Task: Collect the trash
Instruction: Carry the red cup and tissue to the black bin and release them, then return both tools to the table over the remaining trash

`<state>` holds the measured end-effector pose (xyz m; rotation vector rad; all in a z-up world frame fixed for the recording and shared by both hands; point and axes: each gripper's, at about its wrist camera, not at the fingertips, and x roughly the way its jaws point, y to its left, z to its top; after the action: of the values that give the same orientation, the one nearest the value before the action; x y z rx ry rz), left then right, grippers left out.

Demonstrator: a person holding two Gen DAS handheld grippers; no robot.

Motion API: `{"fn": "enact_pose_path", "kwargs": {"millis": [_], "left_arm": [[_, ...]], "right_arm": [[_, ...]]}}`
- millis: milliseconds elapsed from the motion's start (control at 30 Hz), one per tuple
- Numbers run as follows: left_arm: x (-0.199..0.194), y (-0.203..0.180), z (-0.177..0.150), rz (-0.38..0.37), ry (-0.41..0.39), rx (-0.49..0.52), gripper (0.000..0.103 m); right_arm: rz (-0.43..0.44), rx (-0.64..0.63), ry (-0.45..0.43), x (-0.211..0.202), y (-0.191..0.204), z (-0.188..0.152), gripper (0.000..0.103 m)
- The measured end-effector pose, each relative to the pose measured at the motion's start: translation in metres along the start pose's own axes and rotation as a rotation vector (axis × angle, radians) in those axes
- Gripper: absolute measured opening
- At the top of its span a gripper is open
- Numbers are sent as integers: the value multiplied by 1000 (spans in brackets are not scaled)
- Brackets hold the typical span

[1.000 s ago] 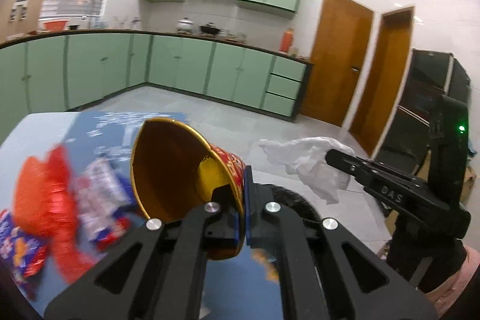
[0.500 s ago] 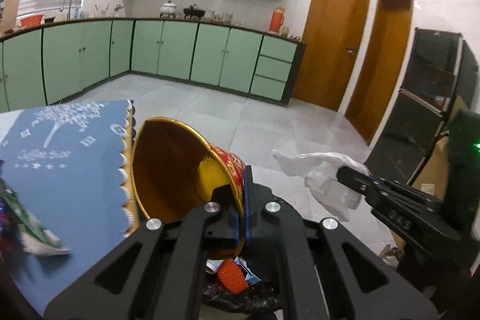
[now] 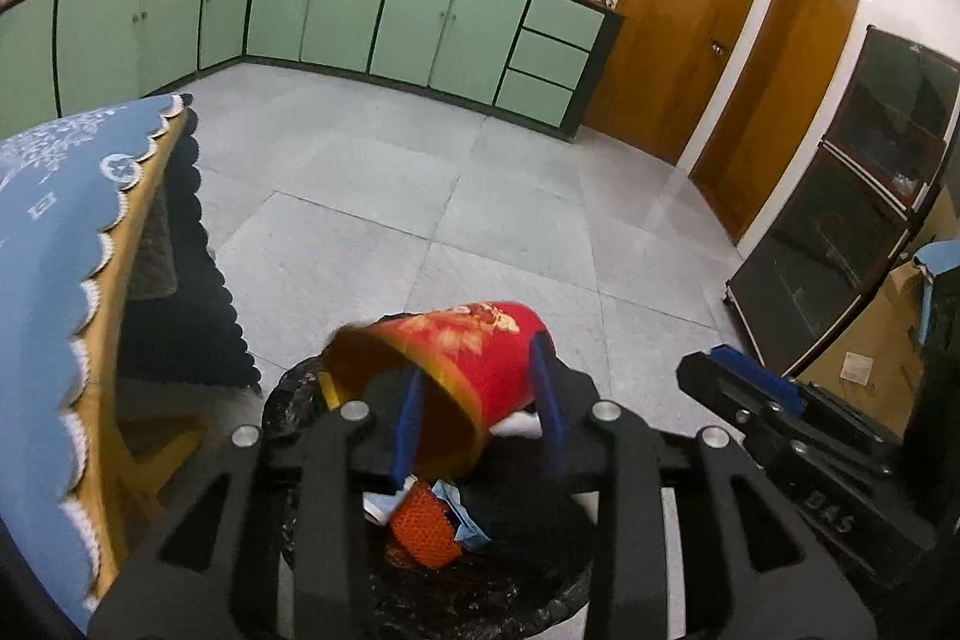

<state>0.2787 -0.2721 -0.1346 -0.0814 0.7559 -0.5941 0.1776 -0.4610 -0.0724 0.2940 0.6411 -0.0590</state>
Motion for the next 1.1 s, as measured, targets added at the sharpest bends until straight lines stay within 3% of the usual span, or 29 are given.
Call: {"fn": "enact_pose_path", "kwargs": {"millis": [200, 267, 467, 733, 867, 1100], "left_arm": [[-21, -3, 13, -20, -57, 17, 34], [-37, -2, 17, -19, -78, 7, 39], [-104, 13, 14, 19, -161, -24, 39], [-211, 56, -6, 231, -299, 49, 50], [-256, 101, -22, 336, -305, -4, 57], [-308, 167, -54, 540, -283, -55, 70]], "right_arm": [[-9, 1, -30, -12, -3, 6, 36], [-6, -5, -47, -20, 3, 8, 37], [28, -18, -94, -48, 34, 13, 43], [137, -83, -143, -80, 111, 9, 61], [195, -113, -154, -85, 154, 1, 83], [300, -244, -88, -64, 237, -23, 91]]}}
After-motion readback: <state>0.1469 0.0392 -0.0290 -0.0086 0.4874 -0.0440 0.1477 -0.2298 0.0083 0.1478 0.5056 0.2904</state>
